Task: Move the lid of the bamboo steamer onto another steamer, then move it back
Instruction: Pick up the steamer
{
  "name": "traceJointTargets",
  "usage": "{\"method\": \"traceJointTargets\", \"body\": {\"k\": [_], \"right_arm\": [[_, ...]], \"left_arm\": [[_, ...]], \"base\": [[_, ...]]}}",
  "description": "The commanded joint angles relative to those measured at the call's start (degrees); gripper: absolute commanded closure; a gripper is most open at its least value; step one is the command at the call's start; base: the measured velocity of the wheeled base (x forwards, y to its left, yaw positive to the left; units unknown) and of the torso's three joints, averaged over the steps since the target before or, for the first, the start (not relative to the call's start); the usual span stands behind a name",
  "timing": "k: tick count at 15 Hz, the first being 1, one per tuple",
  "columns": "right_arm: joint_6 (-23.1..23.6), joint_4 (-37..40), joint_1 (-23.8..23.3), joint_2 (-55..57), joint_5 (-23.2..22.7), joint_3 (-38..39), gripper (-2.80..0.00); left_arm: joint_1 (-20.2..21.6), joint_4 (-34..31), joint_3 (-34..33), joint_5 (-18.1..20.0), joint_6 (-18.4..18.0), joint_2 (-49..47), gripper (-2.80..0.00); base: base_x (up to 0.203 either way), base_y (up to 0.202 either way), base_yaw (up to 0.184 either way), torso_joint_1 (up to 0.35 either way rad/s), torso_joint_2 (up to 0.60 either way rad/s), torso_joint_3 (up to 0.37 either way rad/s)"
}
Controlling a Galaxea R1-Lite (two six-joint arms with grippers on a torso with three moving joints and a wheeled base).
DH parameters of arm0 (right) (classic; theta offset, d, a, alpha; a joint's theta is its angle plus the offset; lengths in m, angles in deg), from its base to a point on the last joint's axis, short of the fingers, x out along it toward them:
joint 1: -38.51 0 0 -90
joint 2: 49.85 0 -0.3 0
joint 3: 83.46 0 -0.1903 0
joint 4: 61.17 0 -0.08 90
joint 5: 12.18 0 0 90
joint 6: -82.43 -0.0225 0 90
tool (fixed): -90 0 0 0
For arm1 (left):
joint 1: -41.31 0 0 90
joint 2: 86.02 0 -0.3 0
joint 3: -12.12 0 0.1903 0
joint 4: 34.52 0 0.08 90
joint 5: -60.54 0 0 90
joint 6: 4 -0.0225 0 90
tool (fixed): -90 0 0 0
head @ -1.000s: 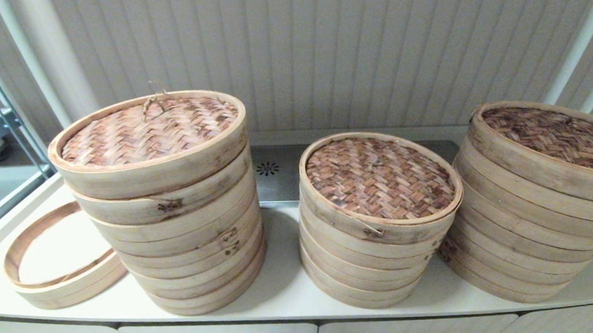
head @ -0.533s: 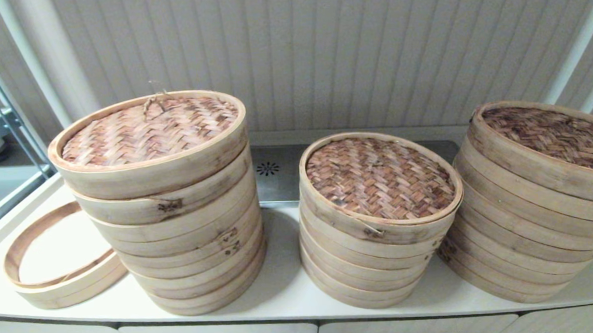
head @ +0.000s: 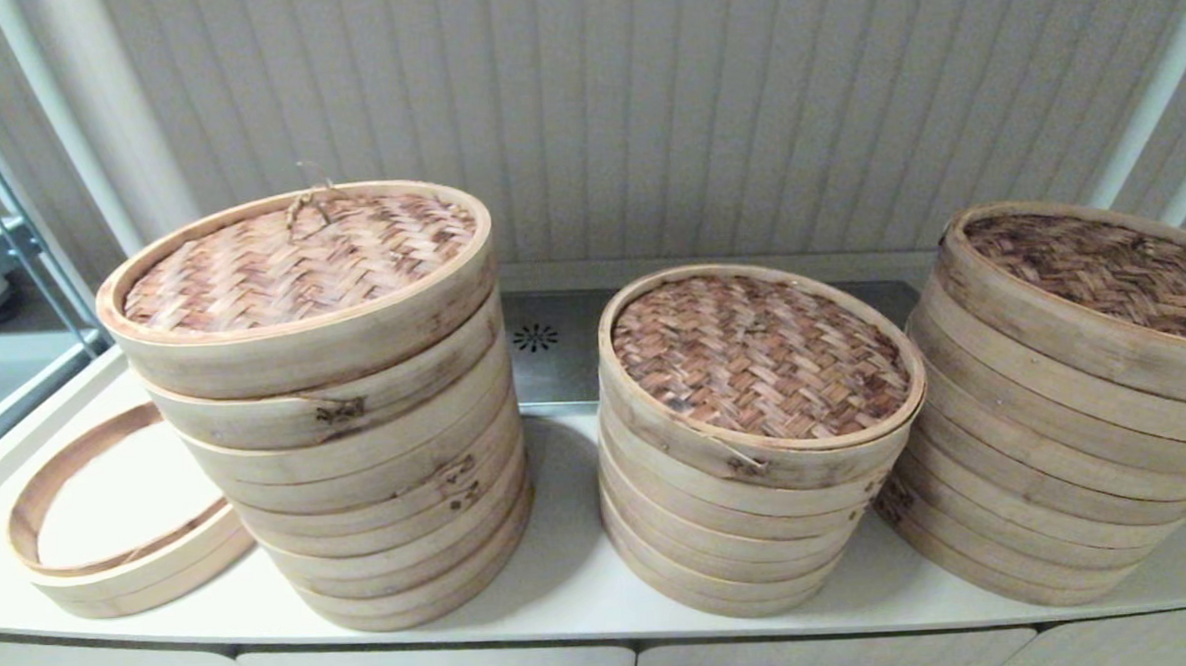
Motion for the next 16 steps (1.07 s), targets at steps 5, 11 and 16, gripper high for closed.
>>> {"method": "traceJointTargets", "body": {"k": [5, 11, 16], "right_arm": [[-0.6, 0.6, -0.2, 19.9, -0.1, -13.7, 0.00], [-4.1, 1.3, 2.0, 31.9, -0.4, -21.5, 0.00], [-6.1, 3.6, 12.8, 38.4, -0.4, -24.5, 0.00]], "left_arm": [[0.0, 0.0, -1.9, 0.0, -0.1, 0.0, 0.00], [0.0, -0.1, -2.0, 0.1, 0.0, 0.0, 0.00], [0.0, -0.1, -1.9, 0.0, 0.5, 0.0, 0.00]], "base": [[0.000, 0.000, 0.000, 0.000, 0.00, 0.000], [0.000, 0.000, 0.000, 0.000, 0.00, 0.000], [0.000, 0.000, 0.000, 0.000, 0.00, 0.000]]}}
